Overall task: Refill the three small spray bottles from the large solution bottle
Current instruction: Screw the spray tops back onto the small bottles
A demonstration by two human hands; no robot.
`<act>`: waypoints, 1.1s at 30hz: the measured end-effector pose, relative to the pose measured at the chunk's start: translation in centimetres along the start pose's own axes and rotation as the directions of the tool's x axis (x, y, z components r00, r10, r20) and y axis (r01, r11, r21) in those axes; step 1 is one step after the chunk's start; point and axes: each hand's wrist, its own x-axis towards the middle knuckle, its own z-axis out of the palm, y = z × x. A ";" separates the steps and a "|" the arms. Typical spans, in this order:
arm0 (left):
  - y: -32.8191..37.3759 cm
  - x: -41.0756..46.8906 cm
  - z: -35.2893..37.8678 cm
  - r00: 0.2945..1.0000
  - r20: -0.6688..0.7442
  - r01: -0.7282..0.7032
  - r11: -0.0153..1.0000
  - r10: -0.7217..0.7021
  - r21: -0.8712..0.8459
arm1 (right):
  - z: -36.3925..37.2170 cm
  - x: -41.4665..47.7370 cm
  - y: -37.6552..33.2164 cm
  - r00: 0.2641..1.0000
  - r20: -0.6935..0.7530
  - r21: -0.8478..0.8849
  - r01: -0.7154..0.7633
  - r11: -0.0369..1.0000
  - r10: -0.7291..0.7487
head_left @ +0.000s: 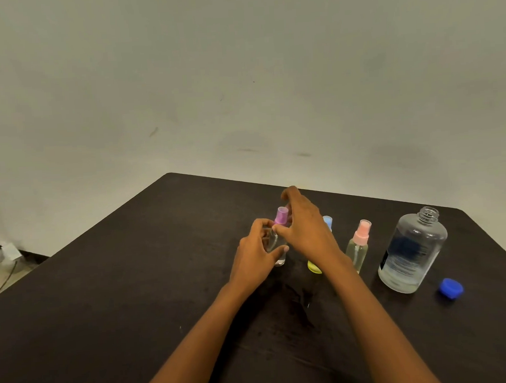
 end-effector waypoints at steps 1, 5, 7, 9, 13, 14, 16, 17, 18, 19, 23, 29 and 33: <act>0.0 0.0 0.0 1.000 0.001 0.001 1.000 -0.001 -0.001 | 0.0 0.0 0.0 1.000 0.007 0.043 -0.008 0.999 0.008; 0.1 -0.1 0.0 1.000 0.006 0.011 1.000 -0.011 -0.012 | -0.1 -0.1 0.0 1.000 -0.001 0.137 -0.024 0.990 0.025; 0.2 -0.1 0.0 1.000 0.006 0.006 1.000 -0.006 -0.010 | 0.0 -0.1 0.0 0.998 -0.020 0.164 -0.048 0.985 0.052; 0.3 -0.1 0.0 1.000 0.006 0.002 1.000 -0.002 -0.004 | 0.2 -0.1 0.1 0.997 -0.033 0.166 -0.067 0.984 0.073; 0.2 -0.1 0.0 1.000 -0.002 -0.017 1.000 0.017 -0.003 | 0.5 -0.1 0.0 0.995 -0.032 0.084 -0.087 0.993 0.090; 0.1 -0.1 0.0 1.000 -0.003 -0.020 1.000 0.020 -0.003 | 0.6 -0.1 0.0 0.995 -0.028 0.069 -0.094 0.993 0.096; 0.0 -0.1 0.1 1.000 -0.007 -0.021 1.000 0.021 -0.005 | 0.8 -0.1 -0.2 0.994 -0.026 0.088 -0.101 0.991 0.104; 0.0 -0.1 0.1 1.000 -0.008 -0.022 1.000 0.022 -0.004 | 0.7 -0.1 -0.3 0.995 -0.033 0.111 -0.095 0.989 0.099; 0.0 -0.1 0.1 1.000 -0.011 -0.023 1.000 0.022 -0.005 | 0.6 -0.1 -0.3 0.995 -0.039 0.132 -0.086 0.988 0.092; 0.0 0.0 0.1 1.000 -0.012 -0.022 1.000 0.022 -0.004 | 0.5 -0.1 -0.3 0.996 -0.043 0.147 -0.073 0.986 0.080; -0.1 0.0 0.2 1.000 -0.006 -0.013 1.000 0.013 0.005 | 0.1 0.0 -0.3 0.998 -0.037 0.147 -0.052 0.988 0.059; -0.1 0.0 0.1 1.000 -0.002 -0.013 1.000 0.013 -0.004 | 0.8 0.1 0.0 0.993 -0.061 0.118 -0.097 0.988 0.104; -0.2 0.0 0.1 1.000 -0.005 -0.011 1.000 0.011 -0.006 | 0.8 0.0 -0.2 0.991 -0.046 0.111 -0.123 0.986 0.129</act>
